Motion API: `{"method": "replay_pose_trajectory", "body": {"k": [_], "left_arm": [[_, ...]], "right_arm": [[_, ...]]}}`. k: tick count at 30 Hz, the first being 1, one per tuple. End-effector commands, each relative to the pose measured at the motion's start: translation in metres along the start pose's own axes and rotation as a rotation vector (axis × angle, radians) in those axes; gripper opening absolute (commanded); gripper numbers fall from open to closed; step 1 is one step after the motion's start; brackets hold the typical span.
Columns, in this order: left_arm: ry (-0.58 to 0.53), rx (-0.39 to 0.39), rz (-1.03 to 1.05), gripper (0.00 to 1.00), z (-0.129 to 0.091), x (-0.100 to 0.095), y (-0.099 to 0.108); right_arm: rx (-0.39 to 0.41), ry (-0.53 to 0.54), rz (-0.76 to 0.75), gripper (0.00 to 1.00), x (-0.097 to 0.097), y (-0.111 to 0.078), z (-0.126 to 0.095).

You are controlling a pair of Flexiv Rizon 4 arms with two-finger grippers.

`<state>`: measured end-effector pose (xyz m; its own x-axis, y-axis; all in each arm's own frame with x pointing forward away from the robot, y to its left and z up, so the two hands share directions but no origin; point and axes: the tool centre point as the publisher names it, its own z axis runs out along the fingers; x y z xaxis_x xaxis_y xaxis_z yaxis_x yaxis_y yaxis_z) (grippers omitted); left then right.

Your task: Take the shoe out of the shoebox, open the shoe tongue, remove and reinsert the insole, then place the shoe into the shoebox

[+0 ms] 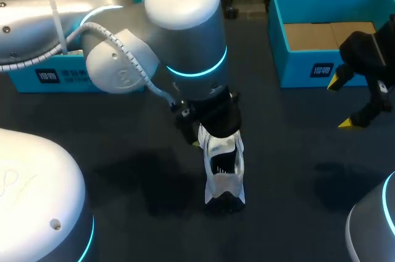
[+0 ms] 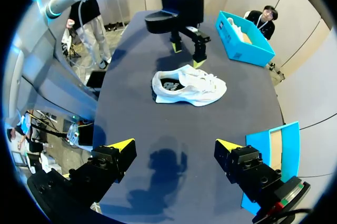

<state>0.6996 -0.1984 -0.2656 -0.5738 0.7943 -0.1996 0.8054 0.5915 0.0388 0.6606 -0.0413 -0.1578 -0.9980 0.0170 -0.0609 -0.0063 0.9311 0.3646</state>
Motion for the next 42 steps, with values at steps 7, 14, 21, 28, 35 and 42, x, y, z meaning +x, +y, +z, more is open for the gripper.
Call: {"method": "replay_pose_trajectory", "body": {"k": [7,14,21,28,35,42], "left_arm": [[-0.095,-0.006,-0.85,1.0,0.001,0.027,-0.012],[-0.096,-0.017,-1.052,1.0,0.0,0.047,-0.029],[-0.072,-0.034,-1.079,1.0,0.002,0.053,-0.041],[-0.05,-0.036,-1.099,1.0,0.004,0.055,-0.044],[-0.05,-0.036,-1.099,1.0,0.004,0.055,-0.044],[0.031,0.03,-0.989,1.0,0.019,0.055,-0.054]], "right_arm": [[0.004,0.005,0.0,1.0,-0.002,0.001,0.001],[0.004,0.005,0.0,1.0,-0.002,0.001,0.001],[0.004,0.005,0.0,1.0,-0.002,0.001,0.001],[0.004,0.005,0.0,1.0,-0.002,0.001,0.001],[0.004,0.005,0.0,1.0,-0.002,0.001,0.001],[0.004,0.005,0.0,1.0,-0.002,0.001,0.001]]}}
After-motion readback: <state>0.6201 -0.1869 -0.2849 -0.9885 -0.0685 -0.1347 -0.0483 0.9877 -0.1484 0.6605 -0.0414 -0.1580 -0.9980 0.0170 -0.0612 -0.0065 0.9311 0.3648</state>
